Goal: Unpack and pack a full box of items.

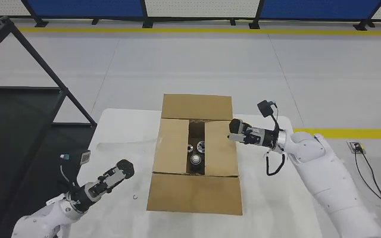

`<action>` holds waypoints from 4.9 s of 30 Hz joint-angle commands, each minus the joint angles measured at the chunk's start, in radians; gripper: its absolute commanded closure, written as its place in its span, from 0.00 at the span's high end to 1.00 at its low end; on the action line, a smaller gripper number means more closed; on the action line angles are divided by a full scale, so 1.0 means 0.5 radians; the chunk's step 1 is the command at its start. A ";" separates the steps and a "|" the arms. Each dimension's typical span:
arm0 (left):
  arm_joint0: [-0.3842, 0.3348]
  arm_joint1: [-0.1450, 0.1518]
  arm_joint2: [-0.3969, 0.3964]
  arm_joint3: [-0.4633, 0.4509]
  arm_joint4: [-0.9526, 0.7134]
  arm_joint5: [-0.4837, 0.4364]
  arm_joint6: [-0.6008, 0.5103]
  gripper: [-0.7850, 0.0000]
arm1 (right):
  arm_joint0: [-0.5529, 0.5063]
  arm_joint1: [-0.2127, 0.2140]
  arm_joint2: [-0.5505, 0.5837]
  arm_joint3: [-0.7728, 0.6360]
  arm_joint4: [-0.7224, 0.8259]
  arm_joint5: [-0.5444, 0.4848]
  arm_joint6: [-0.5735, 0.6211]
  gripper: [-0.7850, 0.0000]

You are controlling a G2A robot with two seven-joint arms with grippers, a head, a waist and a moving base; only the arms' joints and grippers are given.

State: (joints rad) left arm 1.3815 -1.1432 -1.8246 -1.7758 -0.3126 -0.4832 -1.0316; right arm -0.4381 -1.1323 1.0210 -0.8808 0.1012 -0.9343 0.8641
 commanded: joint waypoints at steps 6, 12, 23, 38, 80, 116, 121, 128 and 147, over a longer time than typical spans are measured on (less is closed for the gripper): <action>0.098 0.025 -0.126 0.003 0.062 -0.032 -0.120 1.00 | 0.025 0.003 0.006 0.100 -0.007 -0.024 -0.003 1.00; 0.098 0.025 -0.126 0.003 0.062 -0.032 -0.120 1.00 | 0.025 0.003 0.006 0.100 -0.007 -0.024 -0.003 1.00; 0.016 0.051 0.084 0.115 0.213 0.103 -0.196 1.00 | 0.120 -0.106 -0.138 0.212 -0.251 0.467 -0.604 1.00; 0.071 0.085 0.233 0.196 0.115 0.019 -0.333 1.00 | 0.493 -0.387 -0.365 0.959 -0.112 0.524 -0.716 1.00; -0.048 0.093 0.608 0.185 0.196 0.045 -0.142 1.00 | 0.601 -0.512 -0.279 1.348 0.073 0.221 -0.865 1.00; -0.046 0.124 0.655 0.149 0.128 0.018 -0.018 1.00 | 0.575 -0.522 -0.282 1.292 -0.150 0.398 -0.918 1.00; -0.046 0.124 0.655 0.149 0.128 0.018 -0.018 1.00 | 0.575 -0.522 -0.282 1.292 -0.150 0.398 -0.918 1.00; -0.021 0.129 0.619 0.148 0.080 0.003 -0.006 1.00 | 0.575 -0.522 -0.282 1.292 -0.150 0.398 -0.918 1.00; 0.041 0.144 0.607 0.094 0.084 -0.004 0.105 1.00 | 0.417 -0.506 -0.249 0.947 -0.240 0.619 -0.943 1.00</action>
State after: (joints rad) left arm 1.4008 -1.0717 -1.5204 -1.7279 -0.2695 -0.4831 -0.9813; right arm -0.2294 -1.3853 0.8927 -0.4048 -0.0259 -0.6207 0.3814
